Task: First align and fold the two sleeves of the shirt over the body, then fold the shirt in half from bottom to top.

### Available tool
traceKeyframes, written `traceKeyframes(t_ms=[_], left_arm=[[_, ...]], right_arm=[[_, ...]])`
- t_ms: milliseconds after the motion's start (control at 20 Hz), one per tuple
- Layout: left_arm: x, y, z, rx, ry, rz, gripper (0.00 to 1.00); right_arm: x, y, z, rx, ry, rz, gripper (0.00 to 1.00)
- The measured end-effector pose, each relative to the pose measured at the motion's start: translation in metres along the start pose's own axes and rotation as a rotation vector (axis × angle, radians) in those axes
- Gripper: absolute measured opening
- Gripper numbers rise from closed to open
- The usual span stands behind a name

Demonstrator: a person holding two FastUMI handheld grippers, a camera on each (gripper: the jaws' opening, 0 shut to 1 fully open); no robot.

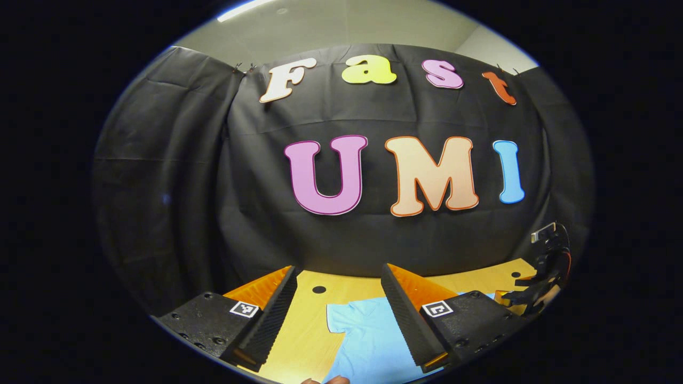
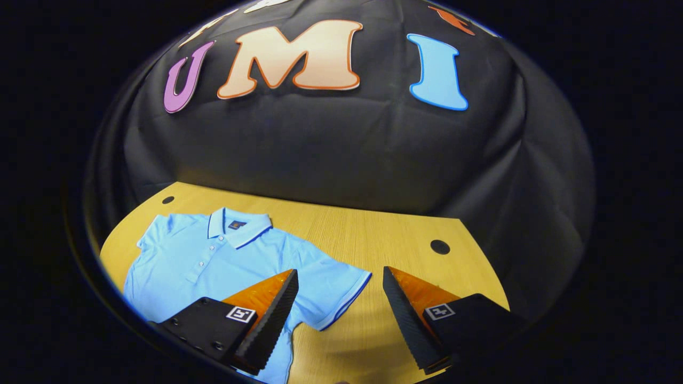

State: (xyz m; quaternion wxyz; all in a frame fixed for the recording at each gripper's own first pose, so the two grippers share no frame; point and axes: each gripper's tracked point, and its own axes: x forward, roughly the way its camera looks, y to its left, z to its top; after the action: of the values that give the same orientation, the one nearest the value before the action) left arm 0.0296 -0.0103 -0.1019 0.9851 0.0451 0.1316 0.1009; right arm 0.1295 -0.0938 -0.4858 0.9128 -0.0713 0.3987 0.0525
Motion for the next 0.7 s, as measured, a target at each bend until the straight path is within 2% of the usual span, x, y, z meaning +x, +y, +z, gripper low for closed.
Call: traceKeyframes(t_ms=[400,700], left_arm=[[0.004,0.009,-0.016,0.014,0.049,0.059,0.95],[0.008,0.004,-0.028,0.017,0.093,0.064,0.95]], right_arm=[[0.054,0.001,-0.046,0.045,0.107,-0.001,0.99],[0.087,-0.005,-0.065,0.143,0.166,-0.076,0.99]])
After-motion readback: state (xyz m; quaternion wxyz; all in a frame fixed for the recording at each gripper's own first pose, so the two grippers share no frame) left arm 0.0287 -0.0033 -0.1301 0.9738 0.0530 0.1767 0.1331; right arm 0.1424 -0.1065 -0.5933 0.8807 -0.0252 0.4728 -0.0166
